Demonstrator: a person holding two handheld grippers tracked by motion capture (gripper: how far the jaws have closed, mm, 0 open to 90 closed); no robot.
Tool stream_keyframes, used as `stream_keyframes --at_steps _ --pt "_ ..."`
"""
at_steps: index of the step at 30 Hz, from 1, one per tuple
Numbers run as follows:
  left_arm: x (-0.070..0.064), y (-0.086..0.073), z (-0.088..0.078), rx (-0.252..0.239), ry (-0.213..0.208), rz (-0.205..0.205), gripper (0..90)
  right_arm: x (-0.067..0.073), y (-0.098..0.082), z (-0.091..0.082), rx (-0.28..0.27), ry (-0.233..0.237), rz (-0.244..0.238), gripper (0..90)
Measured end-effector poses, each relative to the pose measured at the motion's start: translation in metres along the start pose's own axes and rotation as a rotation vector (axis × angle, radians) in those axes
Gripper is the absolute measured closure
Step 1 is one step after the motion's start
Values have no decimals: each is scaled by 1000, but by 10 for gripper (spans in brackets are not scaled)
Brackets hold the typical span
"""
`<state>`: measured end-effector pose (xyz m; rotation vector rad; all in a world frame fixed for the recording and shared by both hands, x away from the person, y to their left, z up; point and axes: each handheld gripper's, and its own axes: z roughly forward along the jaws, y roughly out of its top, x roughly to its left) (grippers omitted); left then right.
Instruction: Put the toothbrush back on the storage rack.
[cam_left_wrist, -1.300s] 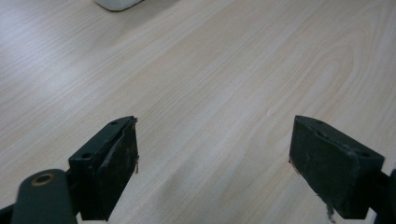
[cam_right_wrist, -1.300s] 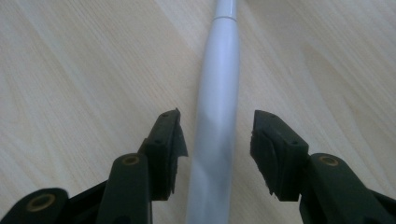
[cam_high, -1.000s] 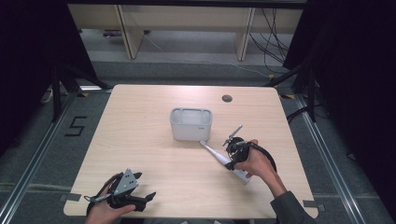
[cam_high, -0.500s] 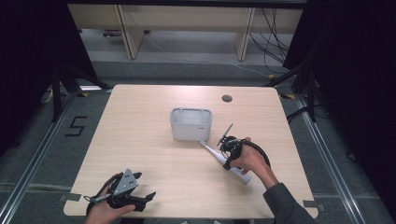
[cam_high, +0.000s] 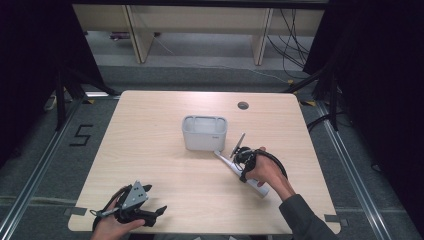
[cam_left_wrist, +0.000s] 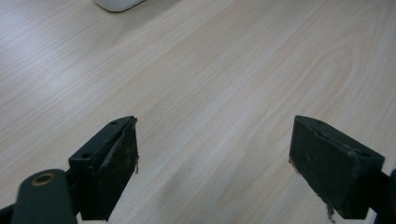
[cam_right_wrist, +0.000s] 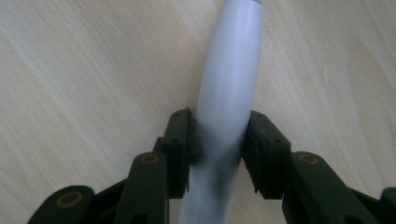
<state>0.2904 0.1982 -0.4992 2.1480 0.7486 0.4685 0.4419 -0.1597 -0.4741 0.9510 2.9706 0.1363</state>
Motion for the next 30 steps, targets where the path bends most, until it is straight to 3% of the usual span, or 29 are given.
stream_keyframes --at_steps 3,6,9,12,13,15,22,25,27,30 --pt "0 1 -1 3 3 8 151 1 5 1 36 -25 -6 644" --pt "-1 0 0 -8 -2 -8 151 2 7 1 55 -21 6 649" --pt "0 0 -1 1 7 5 151 2 10 1 89 -37 -24 658" --pt "0 0 0 3 -4 6 151 6 12 1 81 -24 9 661" --pt "0 0 0 0 -2 6 151 4 12 1 98 -49 -28 661" --pt "0 0 0 2 -3 6 151 3 12 2 91 -43 -48 661" --pt "-1 0 1 -10 -4 -10 151 4 14 2 108 -57 -49 664" --pt "1 1 -1 8 7 14 151 4 12 2 96 -49 -41 664" --pt "1 0 0 -5 21 10 151 4 11 1 97 -49 -36 665" --pt "-1 0 0 -10 -3 -11 151 3 8 1 77 -44 -47 665"
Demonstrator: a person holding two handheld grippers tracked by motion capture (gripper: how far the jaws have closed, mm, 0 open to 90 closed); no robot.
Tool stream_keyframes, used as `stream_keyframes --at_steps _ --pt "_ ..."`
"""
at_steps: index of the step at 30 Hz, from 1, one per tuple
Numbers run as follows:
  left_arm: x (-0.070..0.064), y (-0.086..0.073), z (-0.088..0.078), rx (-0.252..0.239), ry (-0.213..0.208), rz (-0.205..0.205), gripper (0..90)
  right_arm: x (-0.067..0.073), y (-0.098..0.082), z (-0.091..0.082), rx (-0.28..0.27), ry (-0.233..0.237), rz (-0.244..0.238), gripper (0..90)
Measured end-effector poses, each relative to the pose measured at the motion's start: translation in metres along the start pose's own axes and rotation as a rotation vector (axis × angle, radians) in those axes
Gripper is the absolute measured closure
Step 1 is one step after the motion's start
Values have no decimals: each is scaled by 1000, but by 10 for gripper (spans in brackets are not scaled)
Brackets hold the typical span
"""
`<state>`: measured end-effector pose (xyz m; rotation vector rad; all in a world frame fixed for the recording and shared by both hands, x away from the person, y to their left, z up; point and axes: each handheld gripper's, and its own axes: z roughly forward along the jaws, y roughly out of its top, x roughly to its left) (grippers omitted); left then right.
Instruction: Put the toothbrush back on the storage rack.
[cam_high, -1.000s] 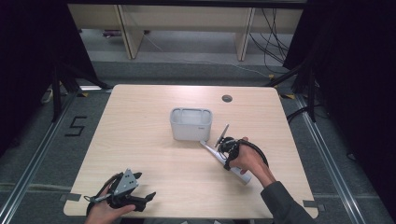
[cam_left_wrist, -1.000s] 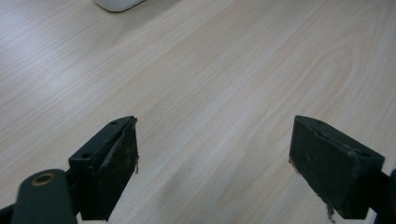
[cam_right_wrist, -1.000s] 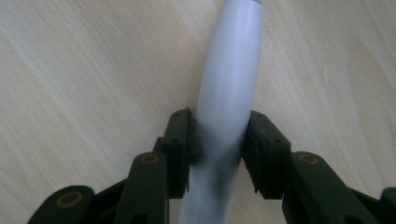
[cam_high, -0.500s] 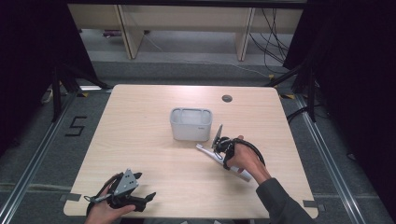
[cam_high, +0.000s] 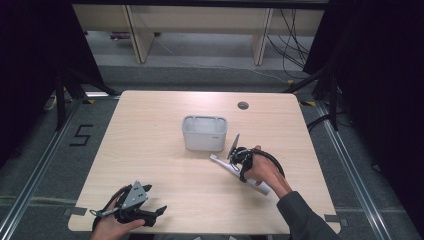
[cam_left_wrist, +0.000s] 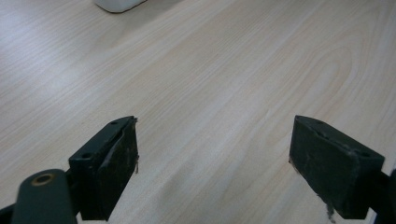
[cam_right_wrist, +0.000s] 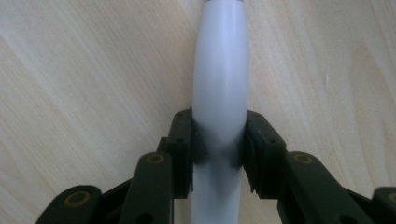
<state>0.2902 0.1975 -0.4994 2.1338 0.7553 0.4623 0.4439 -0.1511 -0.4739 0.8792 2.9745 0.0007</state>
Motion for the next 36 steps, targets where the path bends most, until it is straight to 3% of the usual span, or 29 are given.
stream_keyframes --at_steps 6,7,8,9,11,14,15,17,18,20,24,28,30,33,36 --pt "0 0 0 -6 7 3 151 3 -4 -3 -41 5 14 666" --pt "2 0 -1 10 16 25 151 4 -6 -7 -47 8 10 666" --pt "2 0 -1 10 16 25 151 5 -6 -9 -54 1 4 666" --pt "0 0 0 3 -2 0 151 5 -7 -11 -72 8 -16 667" --pt "0 0 0 0 0 3 151 8 -8 -14 -75 5 -1 667" --pt "2 0 -1 8 22 31 151 13 -11 -24 -123 30 -19 666" --pt "0 0 0 0 2 2 151 13 -13 -30 -164 37 -54 666" --pt "1 0 -1 12 6 19 151 17 -16 -38 -193 48 -21 667" --pt "1 0 -1 12 6 19 151 16 -16 -41 -219 54 -54 666" --pt "1 1 -1 10 6 19 151 17 -18 -46 -240 47 -37 666" --pt "1 0 0 9 2 19 152 13 -20 -60 -359 85 -67 666" --pt "1 0 0 8 3 19 151 9 -22 -65 -395 74 -55 666" --pt "1 0 0 11 8 21 151 6 -22 -69 -443 83 -42 667" --pt "-1 0 1 -3 6 0 151 3 -22 -72 -484 76 -52 666" --pt "-1 0 1 1 4 7 151 -1 -22 -76 -533 71 -56 667"
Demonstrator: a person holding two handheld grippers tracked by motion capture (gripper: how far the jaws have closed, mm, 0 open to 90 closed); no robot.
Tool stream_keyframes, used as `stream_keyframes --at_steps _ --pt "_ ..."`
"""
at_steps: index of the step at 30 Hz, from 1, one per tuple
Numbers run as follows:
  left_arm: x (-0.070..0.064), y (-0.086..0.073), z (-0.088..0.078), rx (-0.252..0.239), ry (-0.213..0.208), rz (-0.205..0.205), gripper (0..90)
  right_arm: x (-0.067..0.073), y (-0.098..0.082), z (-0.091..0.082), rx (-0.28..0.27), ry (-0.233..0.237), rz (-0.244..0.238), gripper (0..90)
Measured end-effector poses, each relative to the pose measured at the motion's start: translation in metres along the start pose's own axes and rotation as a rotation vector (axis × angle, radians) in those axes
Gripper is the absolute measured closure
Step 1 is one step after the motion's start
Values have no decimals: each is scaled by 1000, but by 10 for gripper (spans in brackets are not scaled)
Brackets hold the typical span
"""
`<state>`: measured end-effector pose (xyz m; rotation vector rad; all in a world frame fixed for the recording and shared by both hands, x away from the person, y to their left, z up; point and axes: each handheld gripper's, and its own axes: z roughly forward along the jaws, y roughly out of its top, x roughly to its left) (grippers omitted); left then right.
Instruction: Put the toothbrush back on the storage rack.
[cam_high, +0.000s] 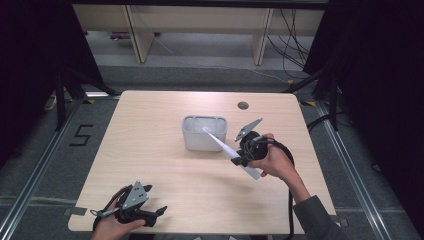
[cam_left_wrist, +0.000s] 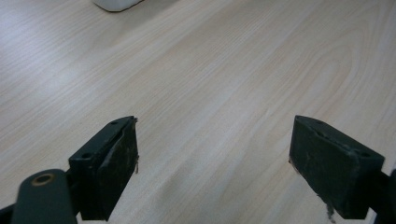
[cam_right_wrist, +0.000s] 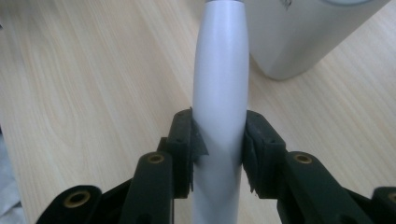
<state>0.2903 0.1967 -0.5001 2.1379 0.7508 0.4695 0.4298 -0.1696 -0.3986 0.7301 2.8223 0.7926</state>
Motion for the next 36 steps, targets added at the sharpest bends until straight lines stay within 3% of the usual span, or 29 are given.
stream_keyframes --at_steps 1,2,3,6,7,8,9,10,11,14,19,22,26,27,28,36 --pt "-1 0 1 -8 0 -9 151 -1 2 -4 -33 5 38 666" --pt "-1 0 1 -8 0 -9 151 -1 2 -4 -33 5 38 666" --pt "-1 0 1 -8 1 -11 151 -5 4 -7 -91 -15 36 667" --pt "0 0 0 -3 4 -2 151 -7 6 -10 -129 -16 68 667" --pt "0 0 0 1 5 2 151 -12 9 -13 -180 -26 50 667" --pt "0 0 0 -2 4 0 151 -12 9 -13 -180 -26 50 667" --pt "1 0 -1 10 1 13 151 -17 11 -14 -223 -56 62 667" --pt "1 0 -1 10 1 13 151 -17 11 -14 -223 -56 62 667" --pt "1 0 -1 9 0 12 151 -23 13 -16 -257 -60 82 667" --pt "1 0 -1 9 -4 11 151 -28 16 -16 -282 -73 76 667" --pt "1 0 -1 9 0 16 151 -34 21 -19 -334 -92 113 667" --pt "0 0 -1 -1 -3 0 151 -38 25 -19 -369 -110 108 668" --pt "0 0 -1 -2 -4 -1 151 -41 29 -18 -408 -96 129 668" --pt "1 0 -2 11 -6 14 151 -42 31 -18 -421 -101 129 667" --pt "1 0 -2 9 -6 11 151 -44 34 -19 -442 -109 114 667" --pt "0 0 -1 -1 0 -4 151 -45 45 -18 -502 -107 147 667"
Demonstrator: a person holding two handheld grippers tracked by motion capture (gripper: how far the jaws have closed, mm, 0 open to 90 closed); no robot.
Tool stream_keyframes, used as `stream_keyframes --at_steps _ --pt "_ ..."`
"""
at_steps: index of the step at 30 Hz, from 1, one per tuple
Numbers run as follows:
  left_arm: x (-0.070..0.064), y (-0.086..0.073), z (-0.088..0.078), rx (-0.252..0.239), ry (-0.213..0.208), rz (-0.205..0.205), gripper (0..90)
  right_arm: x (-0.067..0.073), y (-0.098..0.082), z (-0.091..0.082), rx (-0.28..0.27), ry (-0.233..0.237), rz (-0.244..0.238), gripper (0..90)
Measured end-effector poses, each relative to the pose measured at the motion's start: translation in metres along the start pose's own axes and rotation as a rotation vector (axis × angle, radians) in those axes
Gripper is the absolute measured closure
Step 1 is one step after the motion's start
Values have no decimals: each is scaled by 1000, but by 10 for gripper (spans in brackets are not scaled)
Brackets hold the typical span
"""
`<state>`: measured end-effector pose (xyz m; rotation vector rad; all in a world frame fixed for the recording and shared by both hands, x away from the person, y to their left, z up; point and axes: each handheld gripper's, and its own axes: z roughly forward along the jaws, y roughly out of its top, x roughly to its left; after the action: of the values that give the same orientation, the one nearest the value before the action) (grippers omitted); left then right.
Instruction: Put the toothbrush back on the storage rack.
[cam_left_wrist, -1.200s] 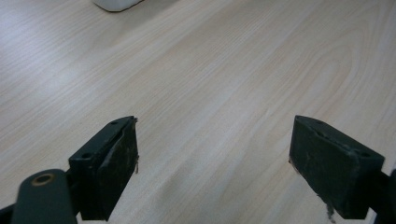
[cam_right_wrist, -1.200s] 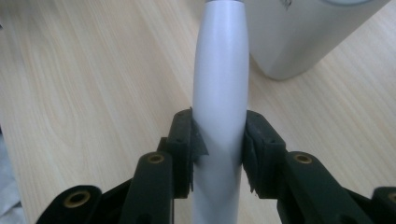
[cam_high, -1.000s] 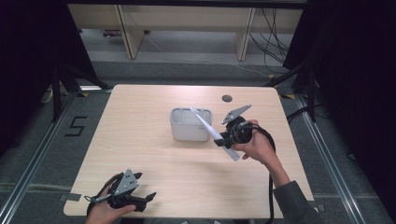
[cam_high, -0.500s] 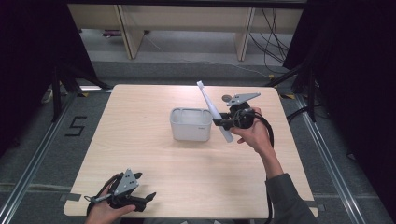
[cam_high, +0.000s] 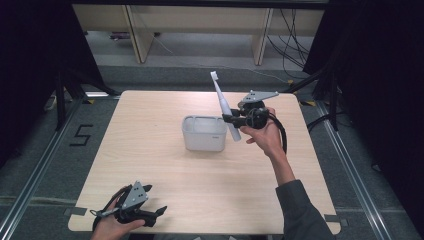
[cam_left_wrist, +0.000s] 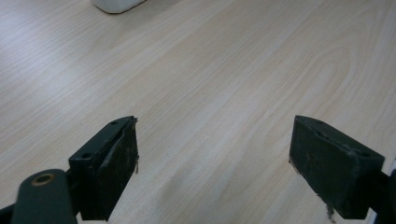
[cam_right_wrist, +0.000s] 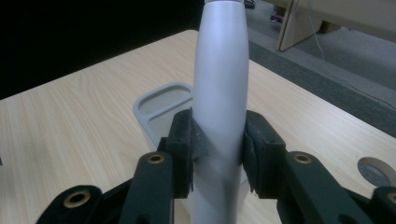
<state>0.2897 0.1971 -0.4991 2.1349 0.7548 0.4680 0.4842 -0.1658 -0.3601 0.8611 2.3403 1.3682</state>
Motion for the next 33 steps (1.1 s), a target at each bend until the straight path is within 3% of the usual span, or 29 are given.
stream_keyframes --at_steps 4,5,6,8,9,15,17,18,20,27,31,32,33 --pt "2 0 -1 10 1 20 151 1 4 5 -26 -8 15 668" --pt "2 0 -1 10 1 21 151 -1 6 7 -47 -11 -6 667" --pt "2 0 -1 10 0 20 151 1 7 7 -42 -9 20 667" --pt "0 0 0 -3 -2 2 151 -1 9 11 -72 -11 -6 667" --pt "0 0 0 -6 -3 1 151 1 10 11 -66 -10 13 667" --pt "0 0 -1 -7 -1 3 151 -2 13 21 -84 -26 2 667" --pt "0 0 -1 -7 -6 3 151 -2 14 25 -98 -22 23 667" --pt "0 0 -1 -7 -1 1 151 -3 15 26 -100 -38 10 667" --pt "0 0 -1 -4 -5 5 151 -1 15 29 -109 -23 58 667" --pt "-1 0 -1 -7 -2 2 151 -2 16 36 -129 -30 58 667" --pt "-1 0 0 -10 -11 -3 151 -6 15 42 -159 -46 75 667" --pt "-1 0 0 -10 -11 -2 151 -7 15 41 -155 -62 60 667" --pt "-1 0 0 -11 -11 -2 151 -6 15 43 -152 -47 81 667"
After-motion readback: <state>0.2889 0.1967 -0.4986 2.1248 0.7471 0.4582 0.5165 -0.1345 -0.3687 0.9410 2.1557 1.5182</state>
